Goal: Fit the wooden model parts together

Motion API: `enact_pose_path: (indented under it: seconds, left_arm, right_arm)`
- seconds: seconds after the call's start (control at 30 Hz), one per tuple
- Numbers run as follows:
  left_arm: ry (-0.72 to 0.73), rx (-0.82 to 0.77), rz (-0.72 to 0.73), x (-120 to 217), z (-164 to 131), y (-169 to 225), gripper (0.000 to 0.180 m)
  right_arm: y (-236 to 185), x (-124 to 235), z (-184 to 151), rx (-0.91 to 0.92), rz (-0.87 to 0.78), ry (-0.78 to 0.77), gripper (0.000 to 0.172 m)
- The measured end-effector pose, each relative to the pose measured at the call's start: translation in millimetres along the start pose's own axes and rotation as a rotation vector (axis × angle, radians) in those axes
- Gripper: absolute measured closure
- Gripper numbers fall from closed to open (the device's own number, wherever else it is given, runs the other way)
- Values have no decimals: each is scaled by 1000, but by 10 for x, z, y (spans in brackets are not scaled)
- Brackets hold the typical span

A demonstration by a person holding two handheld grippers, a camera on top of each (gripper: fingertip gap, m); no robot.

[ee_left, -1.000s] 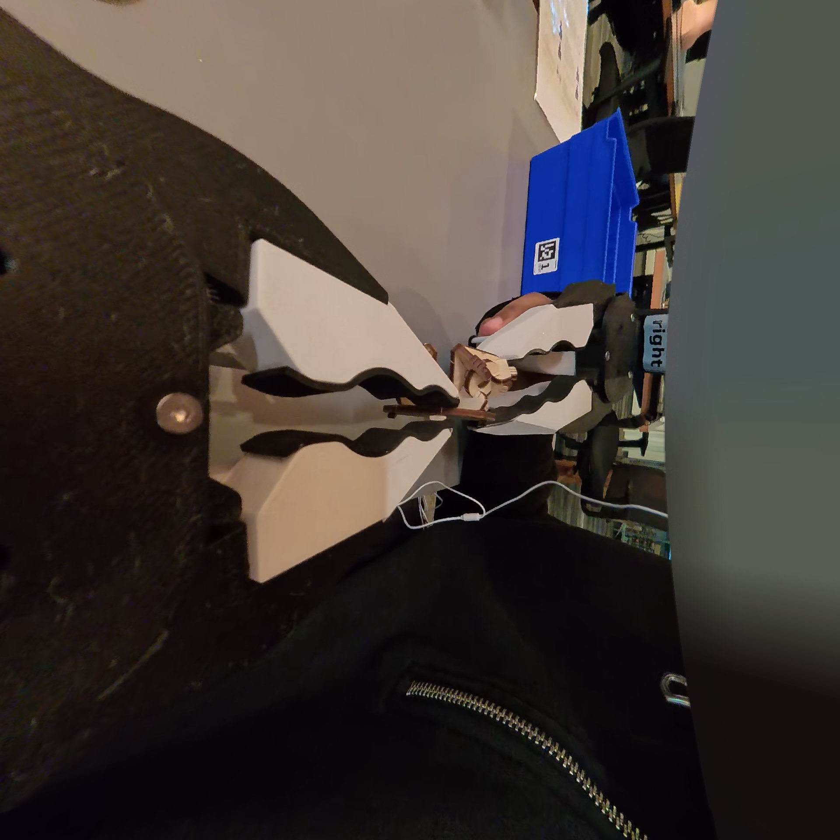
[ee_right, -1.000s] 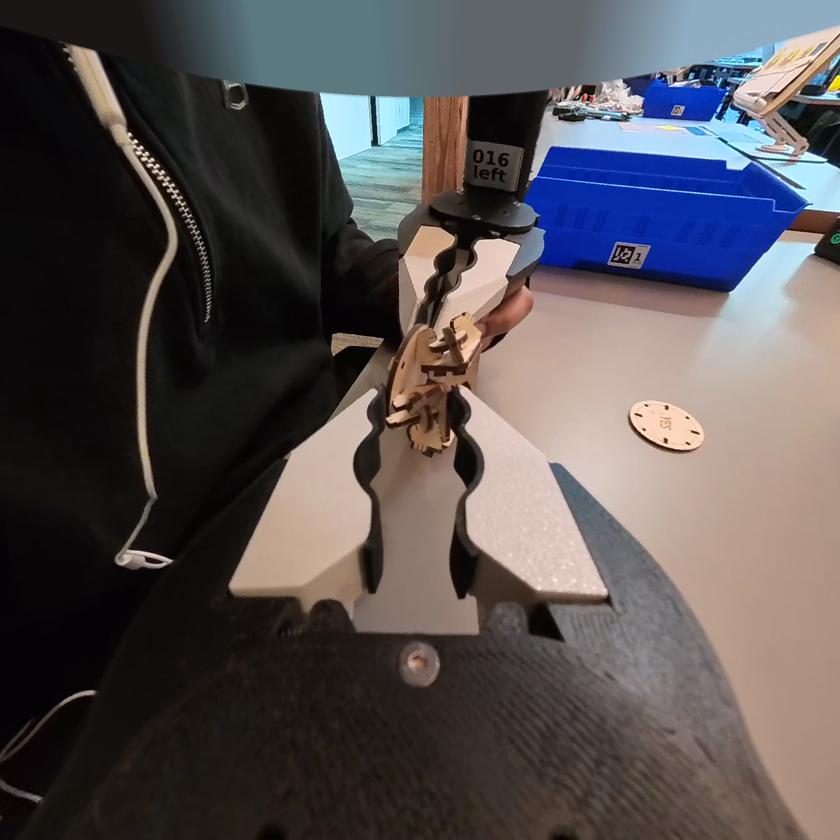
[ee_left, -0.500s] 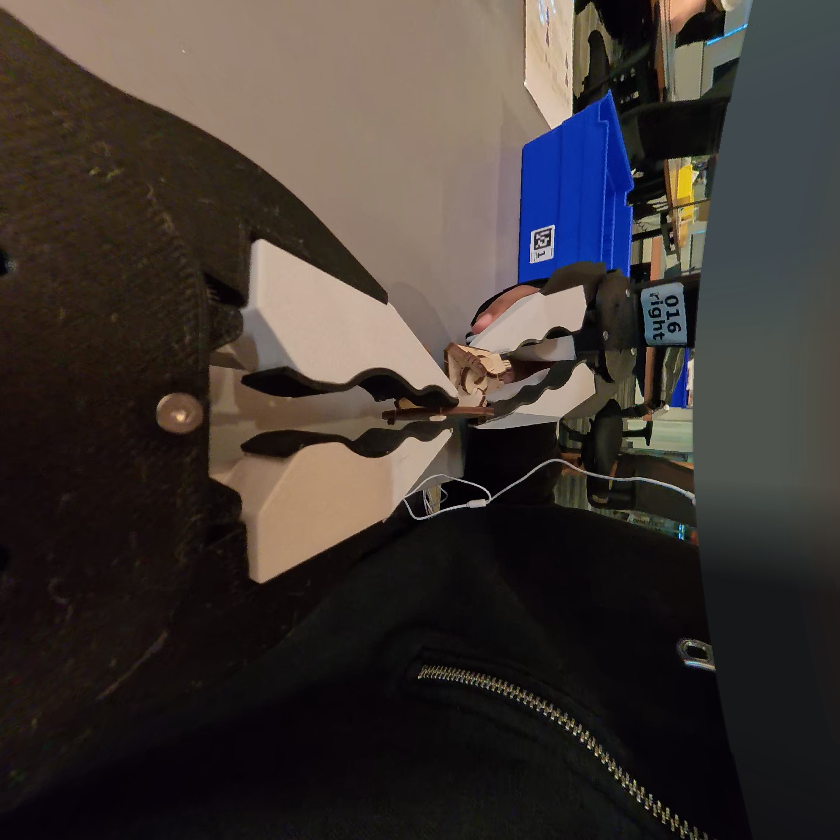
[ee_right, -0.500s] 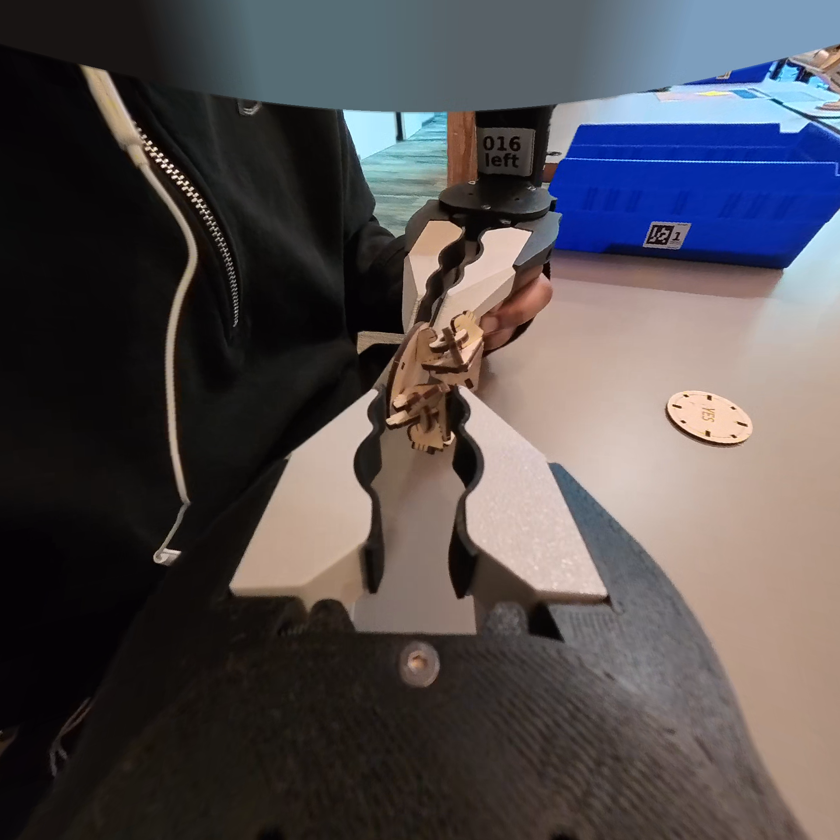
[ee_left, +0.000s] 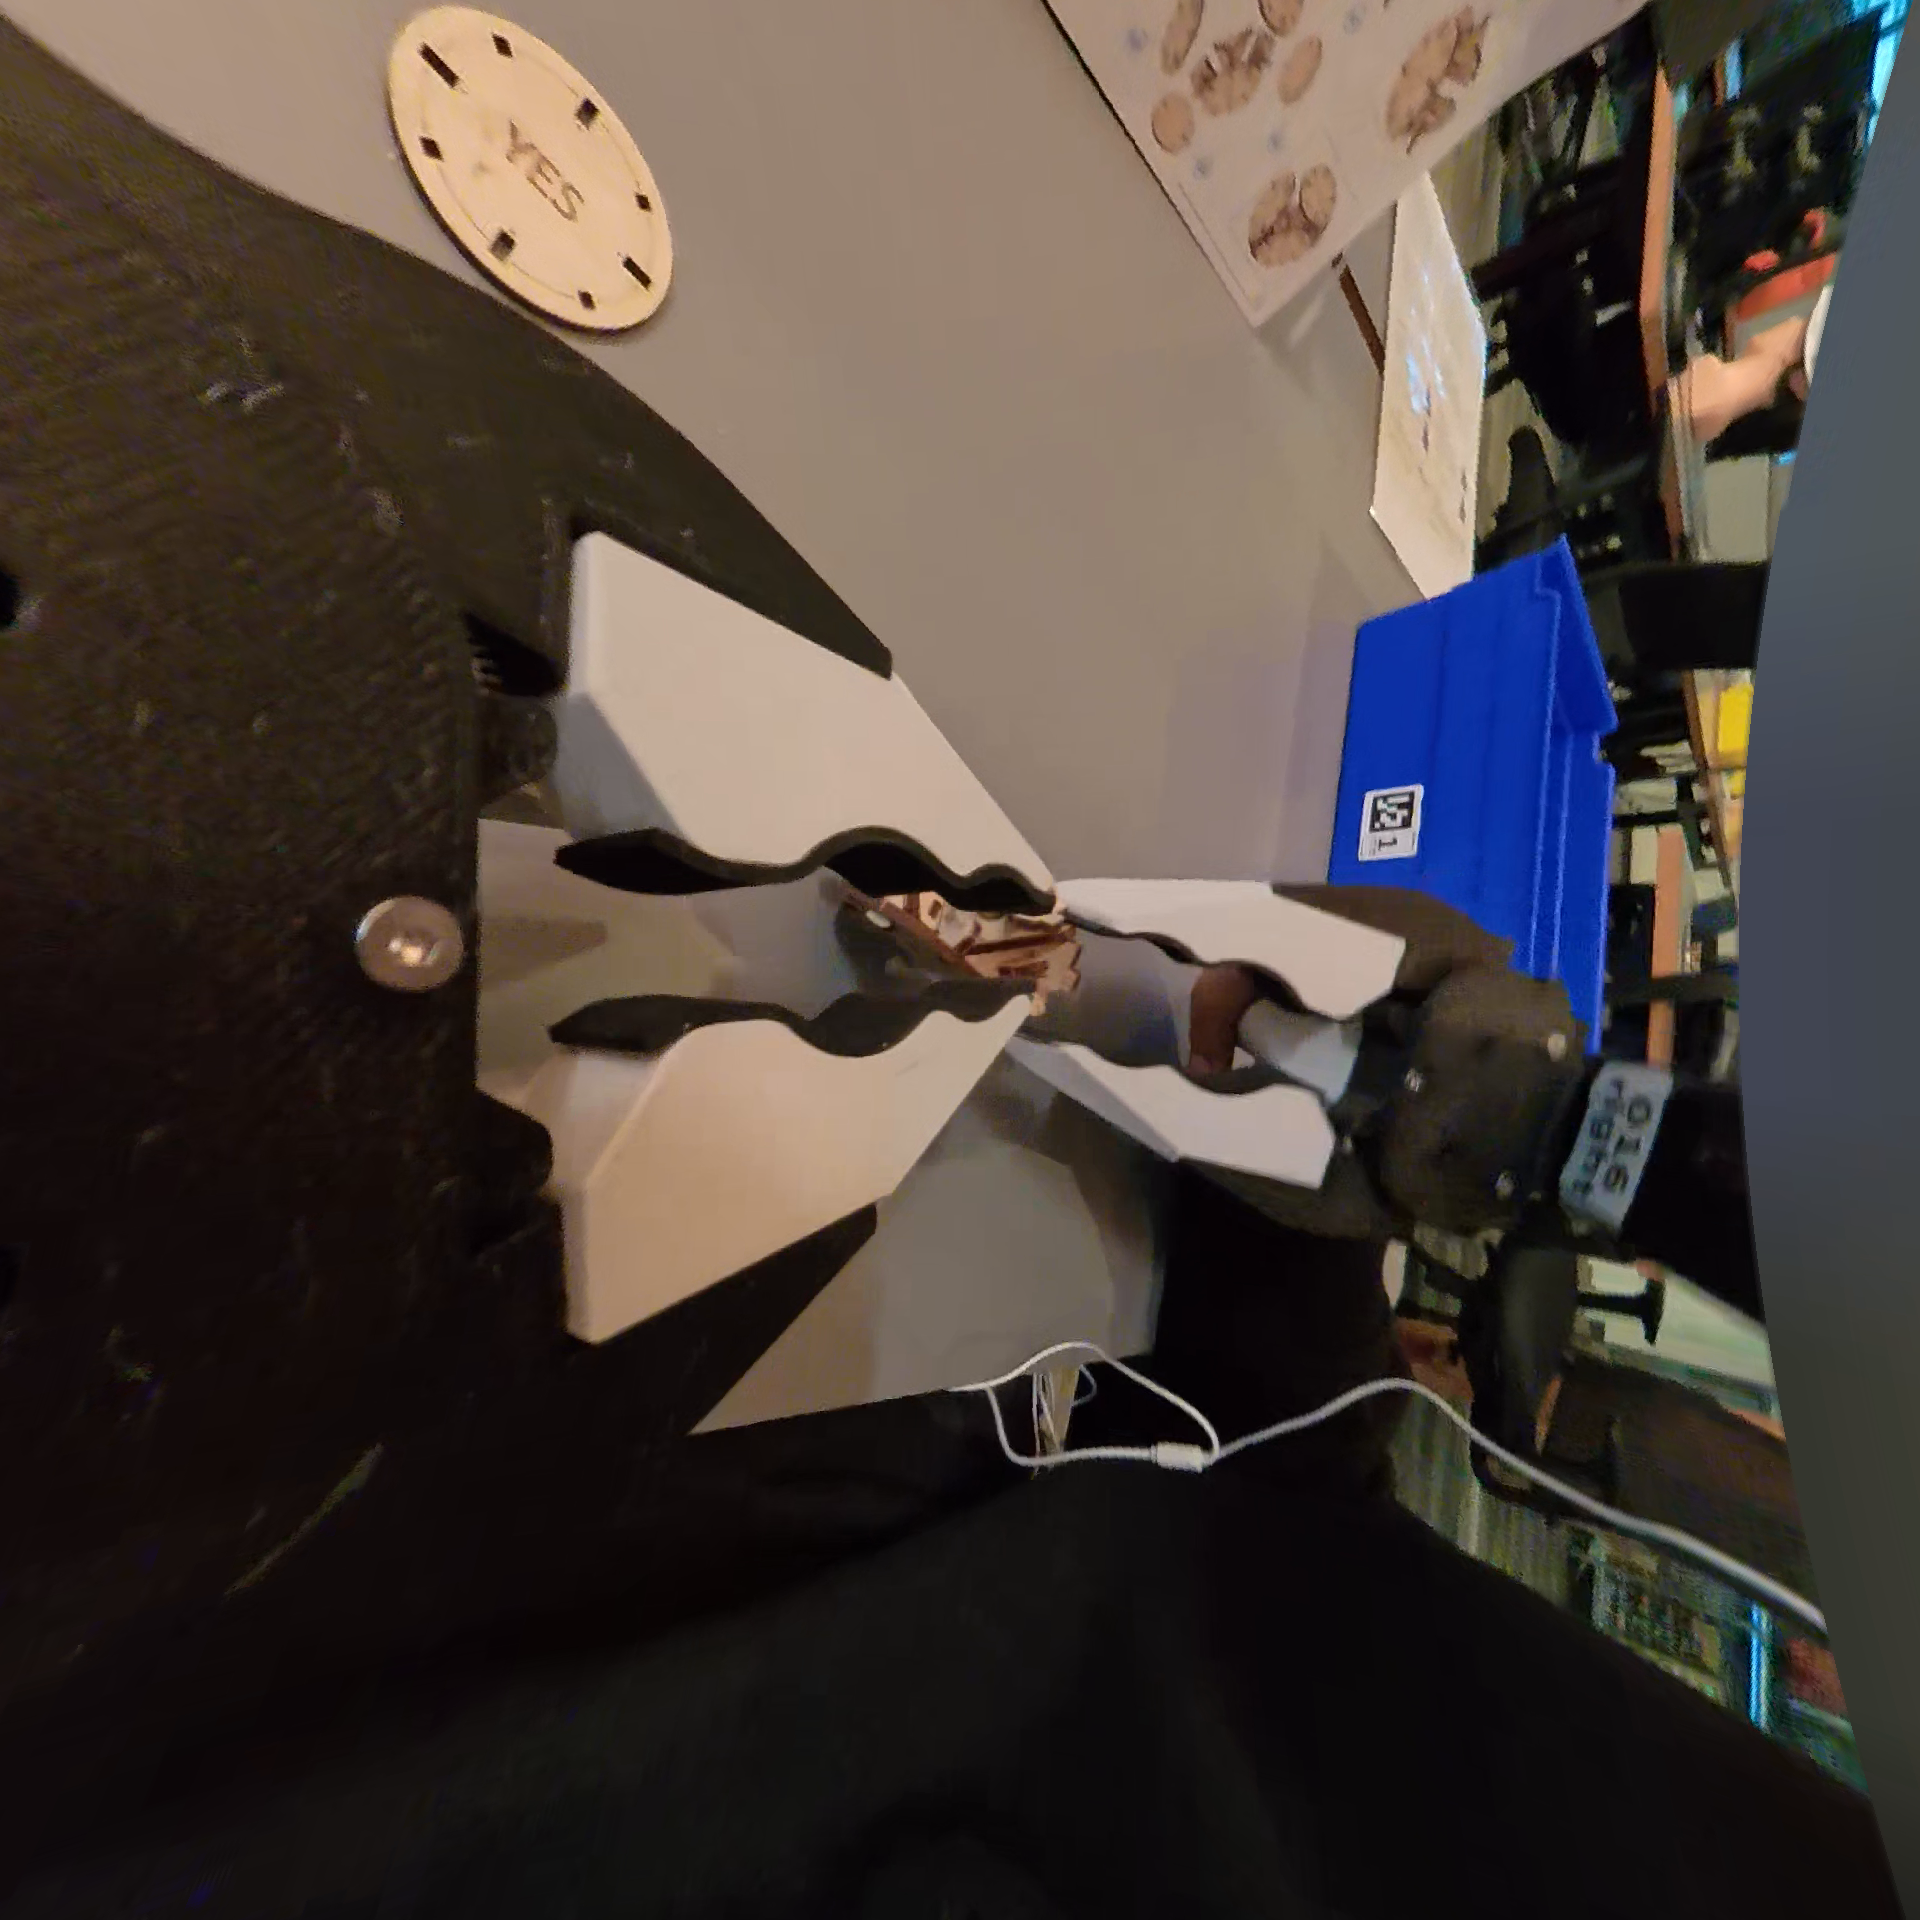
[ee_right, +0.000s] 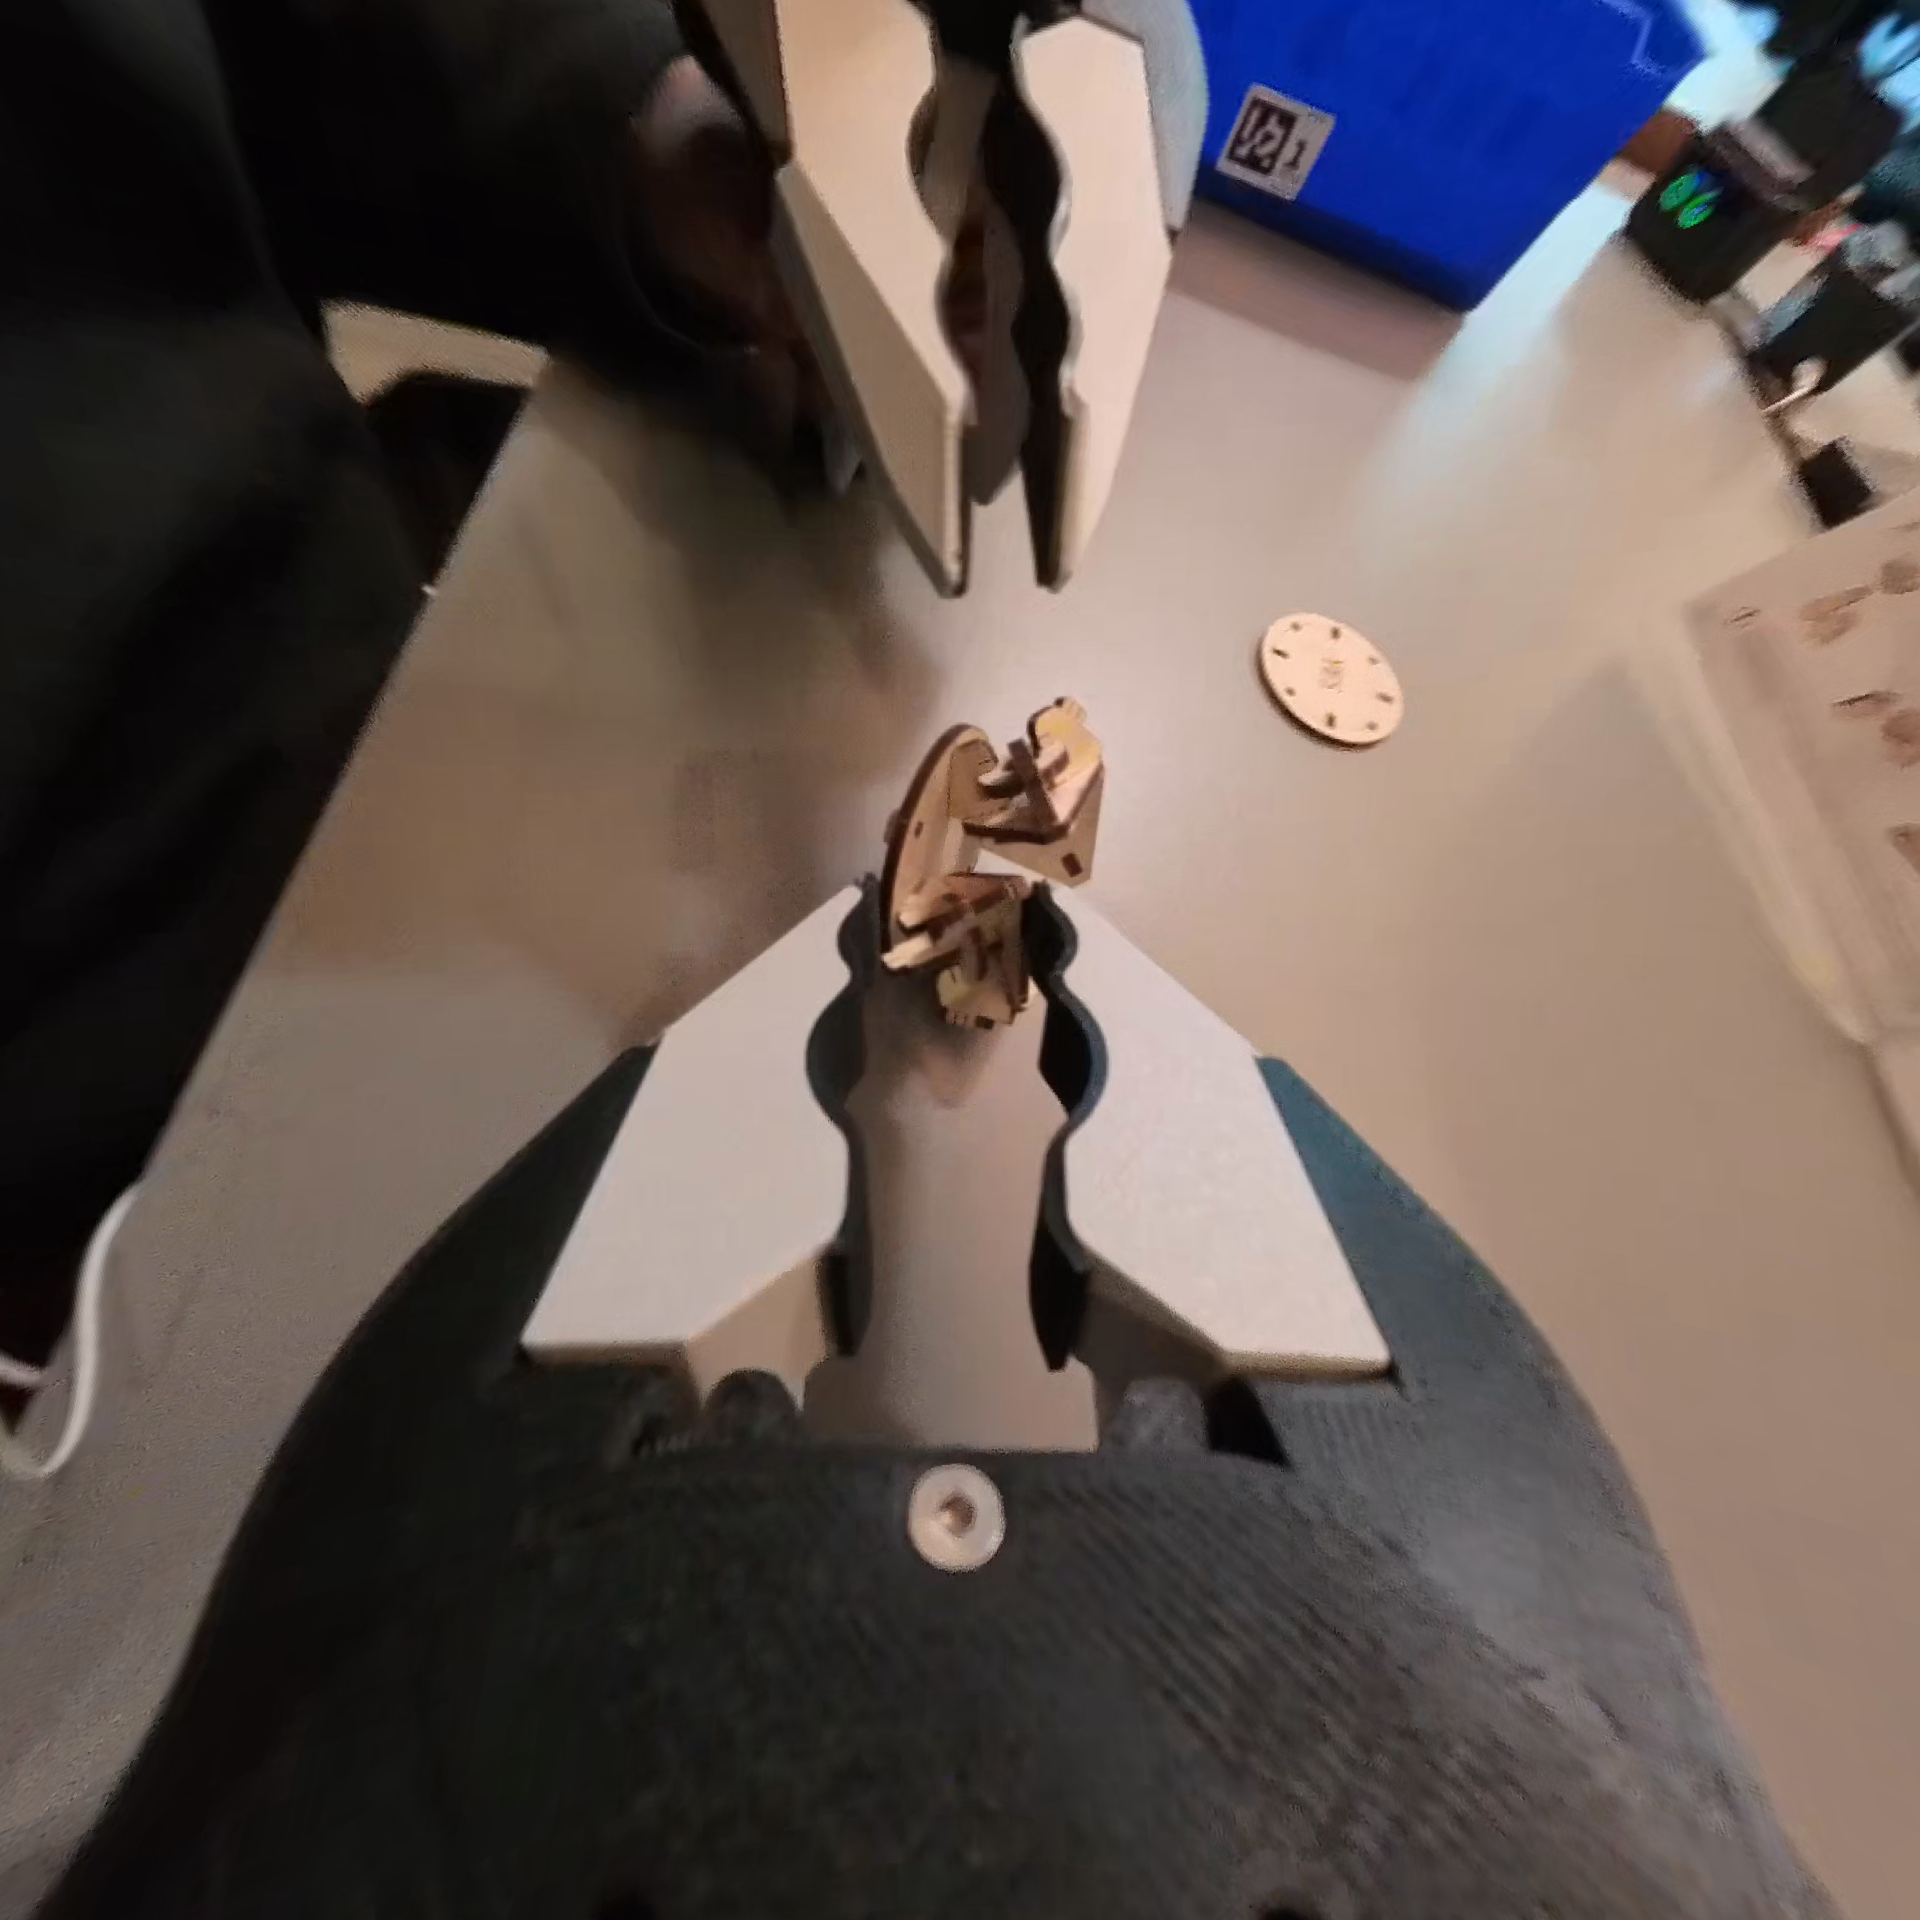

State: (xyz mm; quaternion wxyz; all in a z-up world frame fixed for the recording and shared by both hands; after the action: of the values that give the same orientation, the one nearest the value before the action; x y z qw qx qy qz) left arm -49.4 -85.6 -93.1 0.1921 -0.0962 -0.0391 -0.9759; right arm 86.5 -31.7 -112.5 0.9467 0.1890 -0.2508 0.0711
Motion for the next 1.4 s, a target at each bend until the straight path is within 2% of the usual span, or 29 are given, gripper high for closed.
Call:
enact_pose_path:
  seconds: [0.17, 0.3, 0.4, 0.53, 0.7, 0.8, 0.9, 1.07, 1.23, 1.4]
  left_arm:
    - [-34, 65, 80, 17, -34, -78, 169]
    - [-28, 159, 56, 32, -53, -138, 164]
    - [-22, 273, -17, 34, -84, -164, 162]
    - [-56, 346, -81, 8, -131, -136, 156]
    - [-77, 328, -75, 3, -140, -96, 156]
    - [-106, 313, -53, 27, -162, -88, 156]
    - [-164, 279, -4, 67, -204, -83, 155]
    - [-164, 284, 1, 197, -235, -24, 147]
    - [-133, 338, -53, 288, -251, -19, 135]
    - [-237, 345, -89, 226, -328, 44, 121]
  right_arm:
    - [-173, -68, 39, 163, -105, -62, 145]
    - [-336, -151, -38, 255, -116, -184, 140]
    - [-428, -163, 6, 262, -122, -201, 137]
    - [-470, -98, 116, 217, -112, -227, 115]
    - [-482, 13, 282, 141, -119, -198, 114]
    - [-393, -5, 287, -19, -140, -220, 120]
    - [-321, -82, 267, -221, -95, -250, 123]
    - [-221, -151, 349, -501, 10, -147, 118]
    - [-192, -179, 348, -464, 17, -183, 130]
    - [-200, -262, 369, -351, 49, -282, 130]
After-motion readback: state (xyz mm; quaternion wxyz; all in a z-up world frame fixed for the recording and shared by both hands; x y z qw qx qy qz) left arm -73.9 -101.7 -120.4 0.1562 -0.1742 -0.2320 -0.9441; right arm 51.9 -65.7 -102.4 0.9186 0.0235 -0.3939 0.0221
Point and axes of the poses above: each gripper's, where its closed fingertips meet, x back along the fingers, z out of its top, y = z × x across the jaws, the point moved 7 cm from there along x, back along the fingers, and after that the axes turned 6 degrees about -z, right-handed, at the moved point
